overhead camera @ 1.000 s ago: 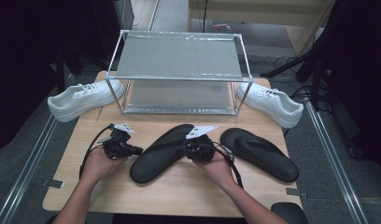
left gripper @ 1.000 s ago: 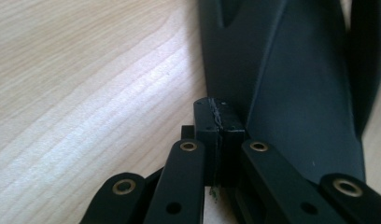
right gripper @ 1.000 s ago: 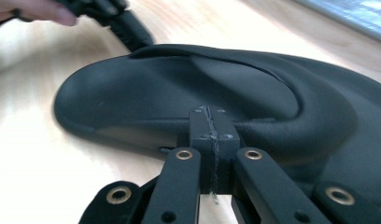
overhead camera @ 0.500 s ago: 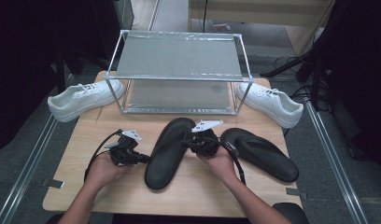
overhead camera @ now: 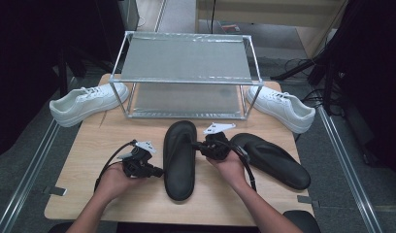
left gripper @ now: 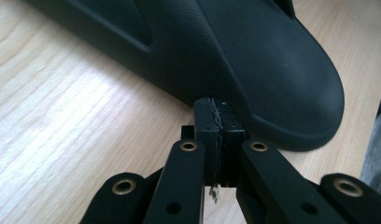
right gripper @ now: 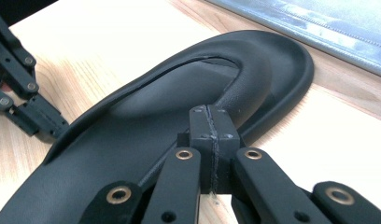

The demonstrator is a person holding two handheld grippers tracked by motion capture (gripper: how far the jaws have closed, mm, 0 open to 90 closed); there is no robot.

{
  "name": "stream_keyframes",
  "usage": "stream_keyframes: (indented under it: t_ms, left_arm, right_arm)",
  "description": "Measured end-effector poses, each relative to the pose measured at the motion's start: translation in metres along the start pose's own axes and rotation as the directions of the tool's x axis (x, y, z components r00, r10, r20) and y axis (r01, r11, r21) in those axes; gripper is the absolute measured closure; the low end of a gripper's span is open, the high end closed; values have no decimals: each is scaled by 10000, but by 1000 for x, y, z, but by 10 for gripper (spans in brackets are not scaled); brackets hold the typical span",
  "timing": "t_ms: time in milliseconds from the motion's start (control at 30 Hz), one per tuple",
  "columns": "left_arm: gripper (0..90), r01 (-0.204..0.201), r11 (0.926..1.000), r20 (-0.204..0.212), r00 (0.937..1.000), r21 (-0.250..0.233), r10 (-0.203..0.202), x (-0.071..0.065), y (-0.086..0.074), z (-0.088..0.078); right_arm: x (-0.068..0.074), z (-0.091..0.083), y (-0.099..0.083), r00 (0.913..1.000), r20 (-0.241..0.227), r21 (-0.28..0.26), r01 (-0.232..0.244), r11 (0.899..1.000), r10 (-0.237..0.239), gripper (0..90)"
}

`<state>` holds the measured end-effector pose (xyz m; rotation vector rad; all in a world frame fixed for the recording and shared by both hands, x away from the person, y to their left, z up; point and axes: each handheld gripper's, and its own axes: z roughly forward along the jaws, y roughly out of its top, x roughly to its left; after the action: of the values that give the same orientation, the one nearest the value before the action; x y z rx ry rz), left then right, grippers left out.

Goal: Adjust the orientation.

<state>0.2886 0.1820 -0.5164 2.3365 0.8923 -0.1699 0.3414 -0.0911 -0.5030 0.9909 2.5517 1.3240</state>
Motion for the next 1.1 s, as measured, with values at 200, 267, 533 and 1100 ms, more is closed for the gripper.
stream_keyframes:
  t_ms: [200,267,533,1100]
  left_arm:
    - [746,-84,9959,-85,9999,-896,77,0,2,-11]
    - [637,80,9924,-252,9996,-1225,-112,1,5,-16]
    - [436,256,9768,-296,9990,-2128,-326,10,17,-28]
    - [407,-367,9831,-236,9992,-1793,330,13,37,-19]
  right_arm:
    - [-4,-8,0,9997,-234,-138,-122,9998,119,804]
    - [-5,-13,0,9990,-402,-206,-182,9996,174,772]
    - [-4,-37,-14,9975,-690,-265,126,9996,-144,569]
    - [-19,-86,-37,9999,-137,-378,-107,9992,102,493]
